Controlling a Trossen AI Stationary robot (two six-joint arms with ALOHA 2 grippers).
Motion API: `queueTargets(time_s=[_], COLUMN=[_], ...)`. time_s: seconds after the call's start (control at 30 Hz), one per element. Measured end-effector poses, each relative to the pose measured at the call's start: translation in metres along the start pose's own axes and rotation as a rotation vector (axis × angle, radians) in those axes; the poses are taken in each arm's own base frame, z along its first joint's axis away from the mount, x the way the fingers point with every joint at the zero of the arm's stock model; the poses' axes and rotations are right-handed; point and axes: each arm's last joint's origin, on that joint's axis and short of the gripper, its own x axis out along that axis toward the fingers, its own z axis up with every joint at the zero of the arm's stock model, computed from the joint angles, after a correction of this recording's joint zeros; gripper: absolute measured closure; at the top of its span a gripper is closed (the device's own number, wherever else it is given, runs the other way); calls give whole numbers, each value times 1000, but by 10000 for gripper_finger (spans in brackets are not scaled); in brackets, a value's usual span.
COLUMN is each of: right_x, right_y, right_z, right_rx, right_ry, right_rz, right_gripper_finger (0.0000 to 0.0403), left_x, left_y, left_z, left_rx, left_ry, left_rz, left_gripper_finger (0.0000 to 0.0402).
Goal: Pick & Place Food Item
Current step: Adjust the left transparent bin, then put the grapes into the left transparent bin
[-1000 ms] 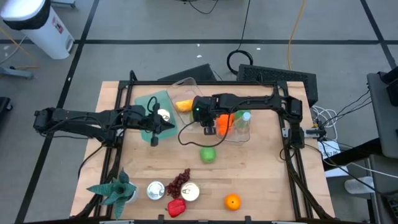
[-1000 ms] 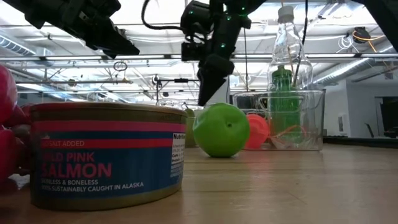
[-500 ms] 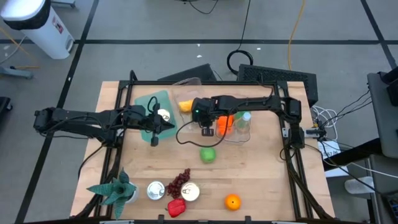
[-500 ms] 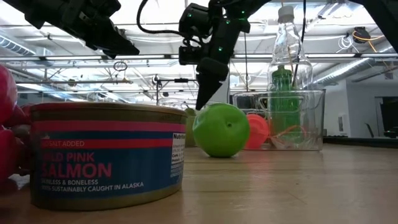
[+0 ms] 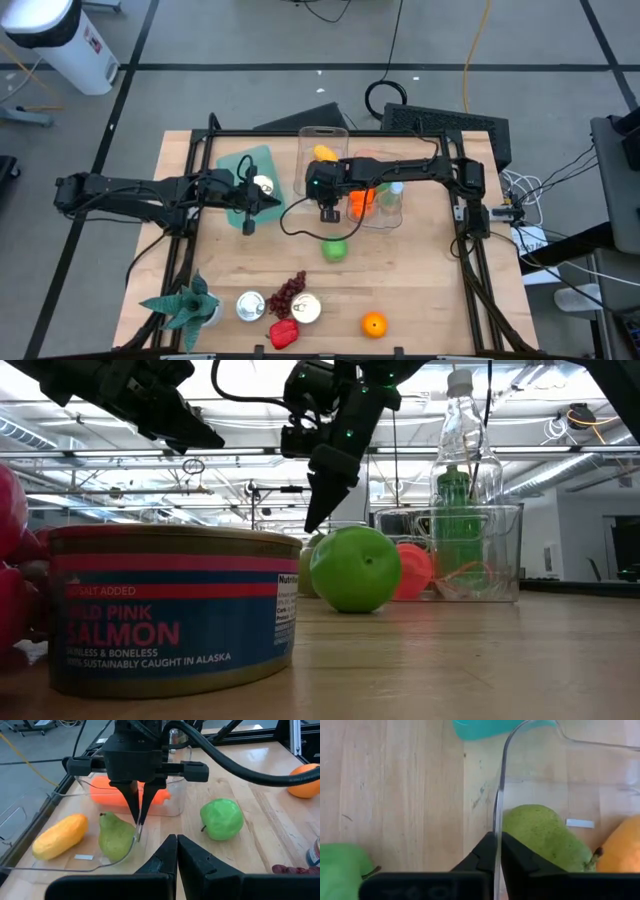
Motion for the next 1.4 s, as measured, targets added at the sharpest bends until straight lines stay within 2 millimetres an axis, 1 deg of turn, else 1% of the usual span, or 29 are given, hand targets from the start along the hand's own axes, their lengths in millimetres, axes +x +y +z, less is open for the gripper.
queueTargets(time_s=[0.17, 0.33, 0.43, 0.53, 0.6, 0.7, 0.77, 1.03, 1.1, 1.17, 1.27, 1.33, 1.4], right_x=[0, -1, -1, -1, -1, -1, -1, -7, -15, -28, -68, -101, -138], right_y=[1, 3, 3, 3, 3, 3, 2, 1, 1, 0, 0, 2, 8], right_z=[0, -2, -3, -3, -2, 1, 3, 7, 7, 10, 12, 13, 8], right_rx=[-41, -101, -109, -112, -111, -92, -82, -32, -28, -32, -25, -22, -47], right_ry=[-1, 2, 11, 11, 6, -24, -47, -84, -89, -133, -216, -313, -398], right_rz=[25, 101, 105, 105, 103, 96, 91, 85, 85, 81, 130, 192, 229], right_gripper_finger=[376, 388, 398, 398, 392, 370, 347, 219, 195, 178, 165, 165, 173], left_x=[0, 0, 0, 0, 0, 0, 0, 0, 0, 0, 0, 0, 0], left_y=[0, 0, 0, 0, 0, 0, 0, 0, 0, 0, 0, -1, -1], left_z=[0, 0, 0, 0, 0, 0, 0, 0, 0, -1, -1, -1, -1], left_rx=[0, -1, -2, -3, -3, -3, -3, -3, -3, -3, -7, -7, -6], left_ry=[0, 0, 0, 0, 0, 1, 1, 1, 4, 5, 5, 6, 3], left_rz=[0, 0, 0, 0, 0, -1, 0, -1, -2, -1, -5, -10, -17], left_gripper_finger=[380, 380, 380, 380, 380, 380, 380, 380, 380, 380, 380, 380, 380])
